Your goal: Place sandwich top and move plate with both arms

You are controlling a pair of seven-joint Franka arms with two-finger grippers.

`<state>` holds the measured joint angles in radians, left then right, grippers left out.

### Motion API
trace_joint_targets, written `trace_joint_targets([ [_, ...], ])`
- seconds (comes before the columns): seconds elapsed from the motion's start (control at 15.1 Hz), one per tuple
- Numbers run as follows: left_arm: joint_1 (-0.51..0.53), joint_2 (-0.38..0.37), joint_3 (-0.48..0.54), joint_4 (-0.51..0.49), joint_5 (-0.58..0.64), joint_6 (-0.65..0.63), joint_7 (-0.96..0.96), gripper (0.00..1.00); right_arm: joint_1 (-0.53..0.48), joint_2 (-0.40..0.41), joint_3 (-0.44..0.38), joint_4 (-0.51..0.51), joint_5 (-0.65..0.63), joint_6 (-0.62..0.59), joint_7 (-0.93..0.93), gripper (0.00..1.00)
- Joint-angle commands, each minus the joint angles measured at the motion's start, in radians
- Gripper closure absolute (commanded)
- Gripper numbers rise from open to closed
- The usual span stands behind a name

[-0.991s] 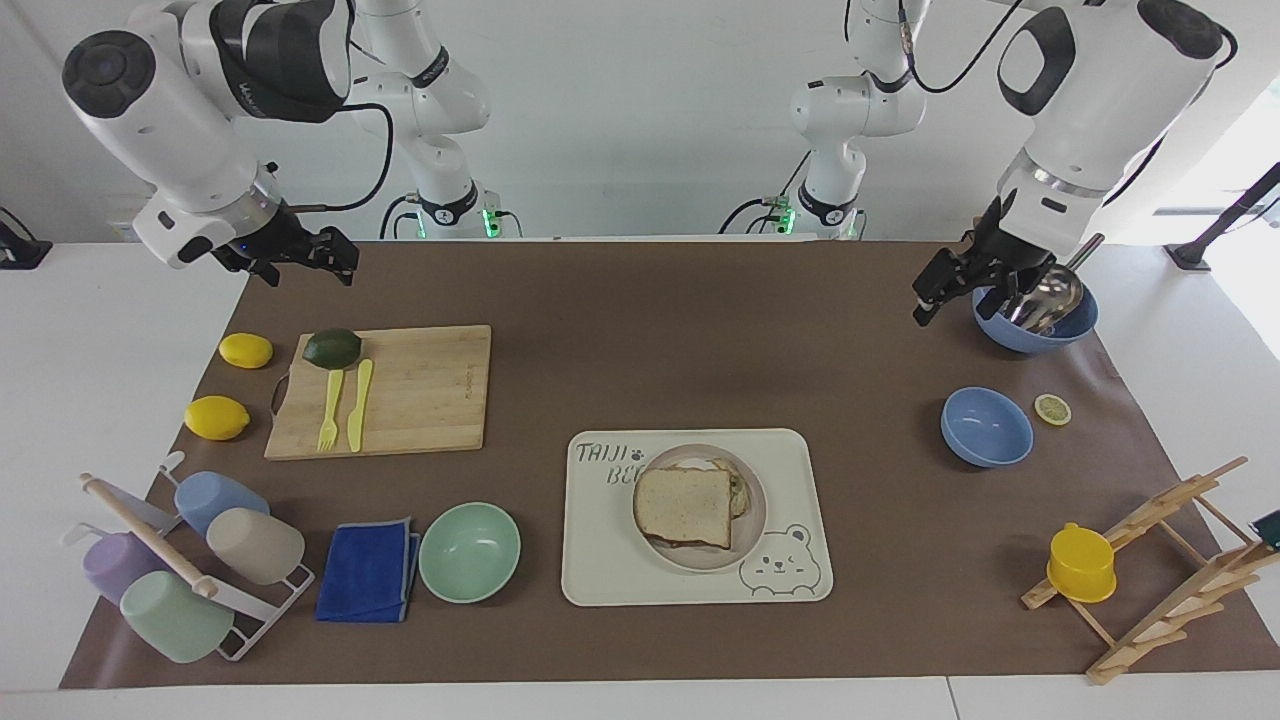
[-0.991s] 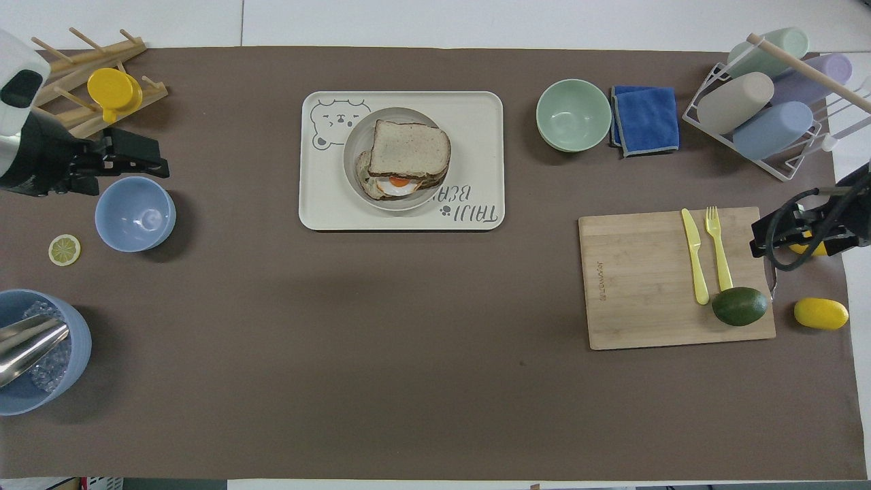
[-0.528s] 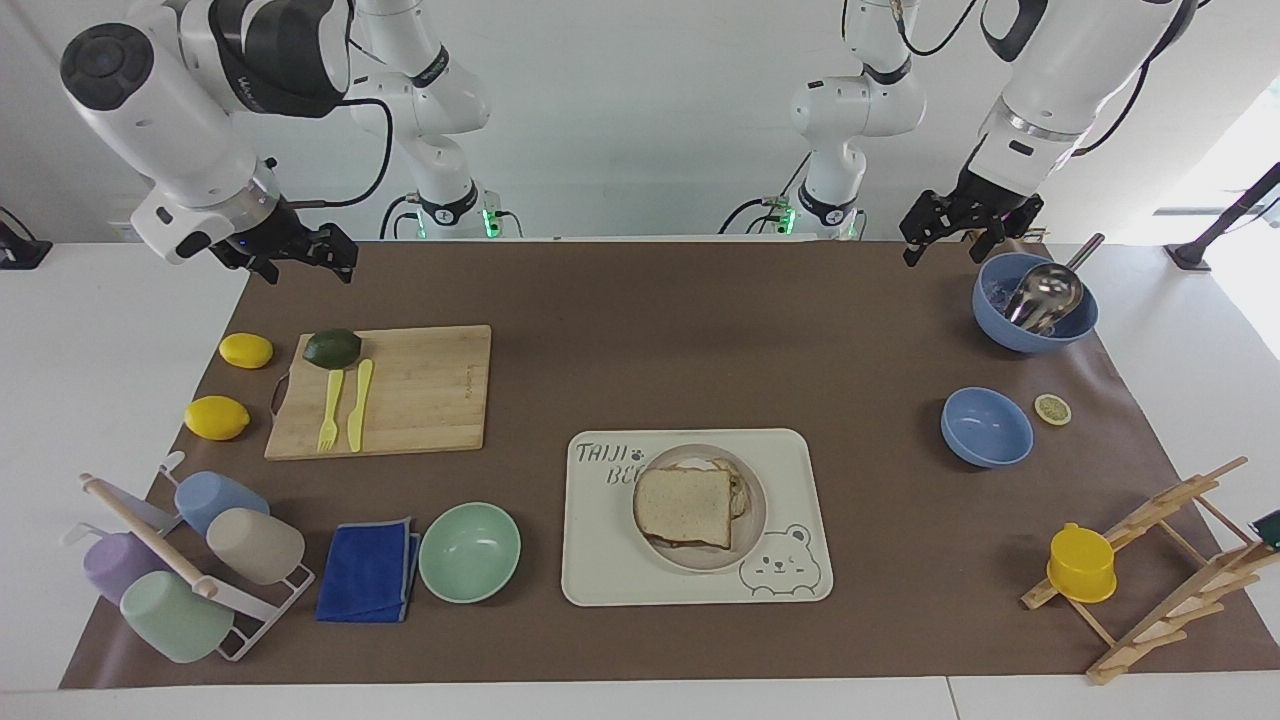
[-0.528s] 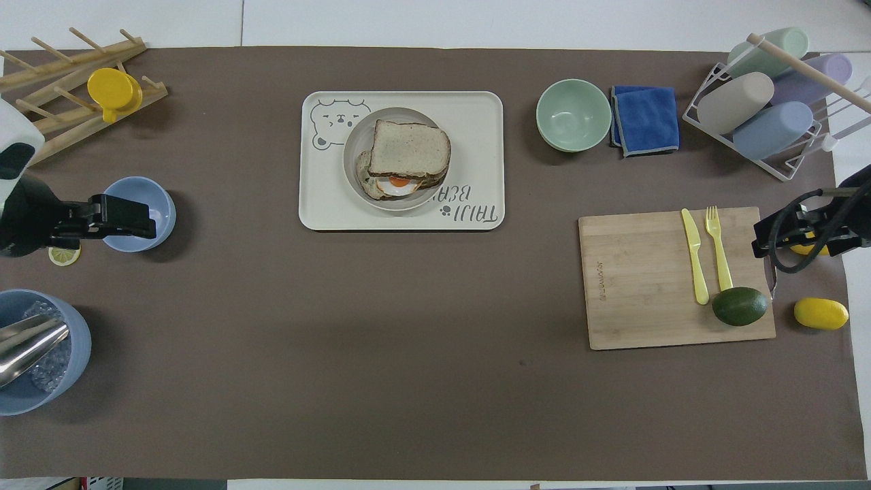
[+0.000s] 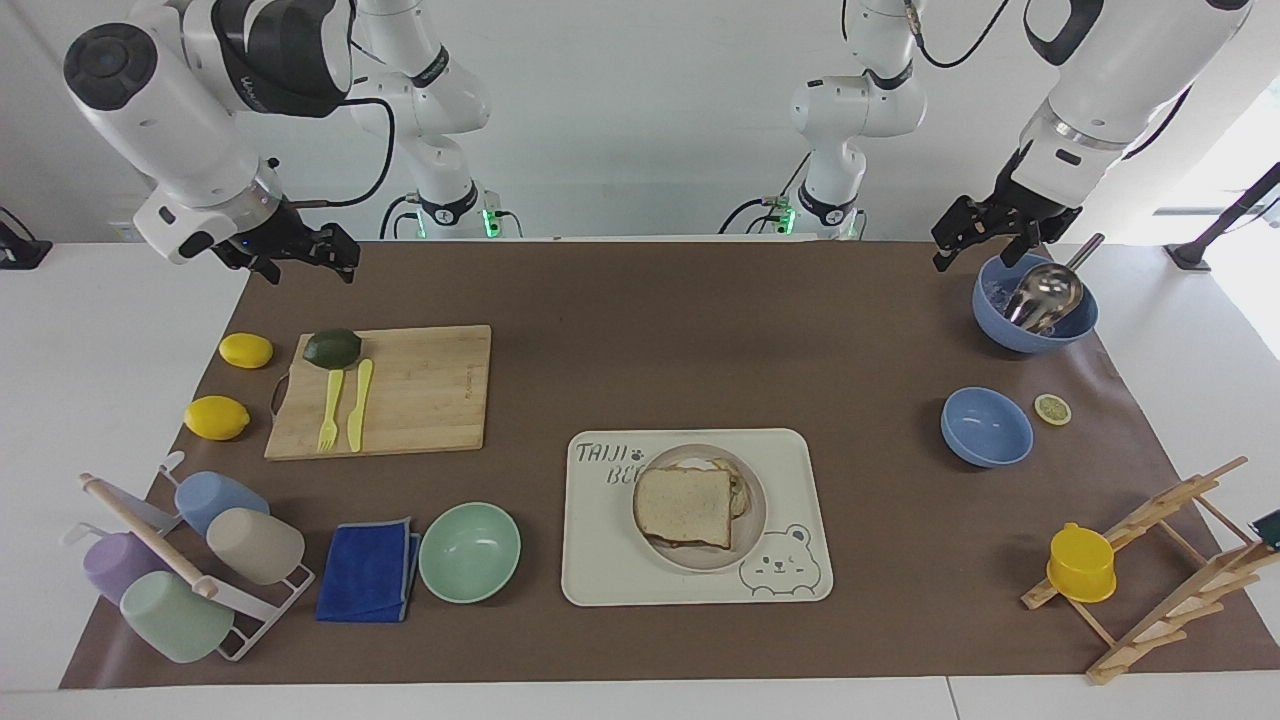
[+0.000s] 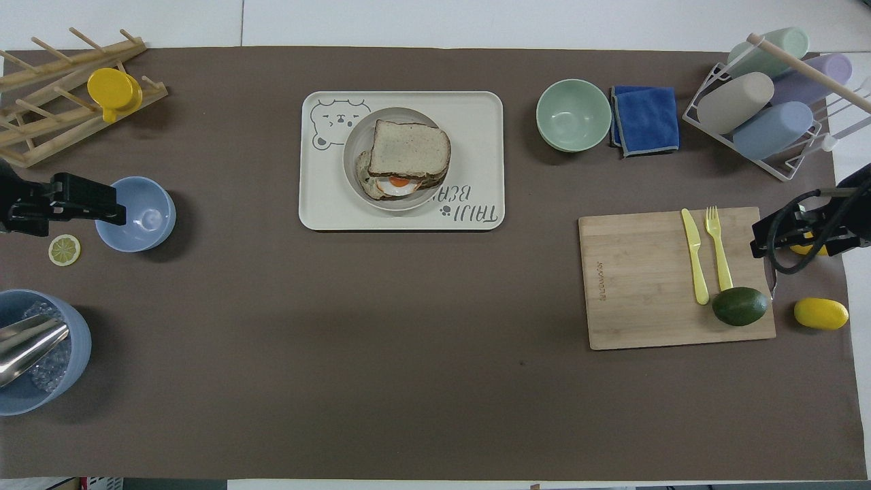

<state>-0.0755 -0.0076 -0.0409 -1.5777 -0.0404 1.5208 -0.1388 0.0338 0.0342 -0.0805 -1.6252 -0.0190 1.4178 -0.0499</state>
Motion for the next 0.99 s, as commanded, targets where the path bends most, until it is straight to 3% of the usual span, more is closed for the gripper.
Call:
trace_joint_targets([
  [0.0,-0.006,-0.018,-0.025,-0.051,0.045,0.056,0.011,0.00,-0.005,-0.027,0.021,-0.025,0.016,0.013,0.007,0.00],
  [0.92,0.031,-0.012,-0.037,-0.042,0.037,0.058,0.059,0.00,-0.005,-0.027,0.024,-0.024,0.017,0.073,0.004,0.00],
])
